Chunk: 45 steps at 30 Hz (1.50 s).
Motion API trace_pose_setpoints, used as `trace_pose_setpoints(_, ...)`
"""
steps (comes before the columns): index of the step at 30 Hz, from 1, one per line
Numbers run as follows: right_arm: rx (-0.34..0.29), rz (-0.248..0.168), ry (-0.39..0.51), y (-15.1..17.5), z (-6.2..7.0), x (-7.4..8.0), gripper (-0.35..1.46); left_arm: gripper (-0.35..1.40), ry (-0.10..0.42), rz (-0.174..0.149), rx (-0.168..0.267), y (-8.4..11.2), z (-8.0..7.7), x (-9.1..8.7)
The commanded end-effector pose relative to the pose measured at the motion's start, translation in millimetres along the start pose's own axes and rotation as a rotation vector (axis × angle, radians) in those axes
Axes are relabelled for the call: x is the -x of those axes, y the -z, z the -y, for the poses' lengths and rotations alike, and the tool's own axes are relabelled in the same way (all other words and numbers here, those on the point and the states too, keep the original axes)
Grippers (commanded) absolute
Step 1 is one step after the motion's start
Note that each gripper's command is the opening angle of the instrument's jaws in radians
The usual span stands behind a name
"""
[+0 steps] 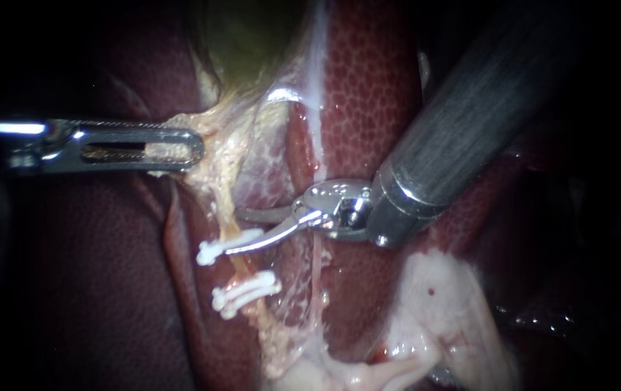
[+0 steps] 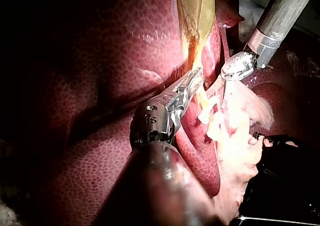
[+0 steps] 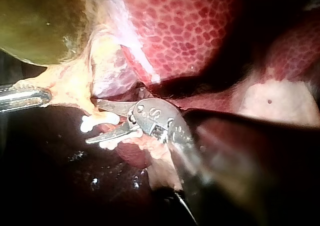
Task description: Go to the cutting position left tube
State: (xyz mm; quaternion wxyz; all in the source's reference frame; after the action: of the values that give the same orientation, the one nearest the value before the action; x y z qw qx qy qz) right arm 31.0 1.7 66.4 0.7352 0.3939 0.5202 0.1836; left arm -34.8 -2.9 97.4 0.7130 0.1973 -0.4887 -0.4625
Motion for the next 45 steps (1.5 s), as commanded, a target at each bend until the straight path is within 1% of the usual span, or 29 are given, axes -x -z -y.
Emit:
trace_pose_setpoints(1, -0.001, 0.000, 0.000, 0.0, 0.0, 0.0, 1.36, -0.35, 0.000, 0.000, 0.000, 0.0, 0.0, 0.0)
trace_pose_setpoints(18, -0.002, 0.000, 0.000, 0.3, 0.1, 0.0, 1.36, -0.35, 0.000, 0.000, 0.000, 0.0, 0.0, 0.0)
trace_pose_setpoints(22, -0.005, 0.001, 0.000, 1.0, 0.3, 0.1, 1.36, -0.35, 0.000, 0.000, 0.000, 0.1, 0.0, 0.0)
trace_pose_setpoints(27, -0.011, 0.002, -0.003, 2.6, 0.5, 0.1, 1.36, -0.35, 0.000, 0.000, 0.000, 0.1, 0.0, 0.0)
trace_pose_setpoints(32, -0.004, -0.001, -0.005, 4.3, 0.8, 0.1, 1.36, -0.35, 0.001, -0.001, -0.002, 0.3, -0.1, 0.2)
trace_pose_setpoints(39, -0.003, 0.000, -0.004, 5.4, 0.9, 0.7, 1.36, -0.35, 0.003, -0.003, -0.006, 0.8, 0.0, 0.6)
trace_pose_setpoints(45, -0.004, 0.002, 0.002, 5.5, 1.1, 1.7, 1.36, -0.35, 0.003, -0.004, -0.007, 1.0, 0.0, 0.7)
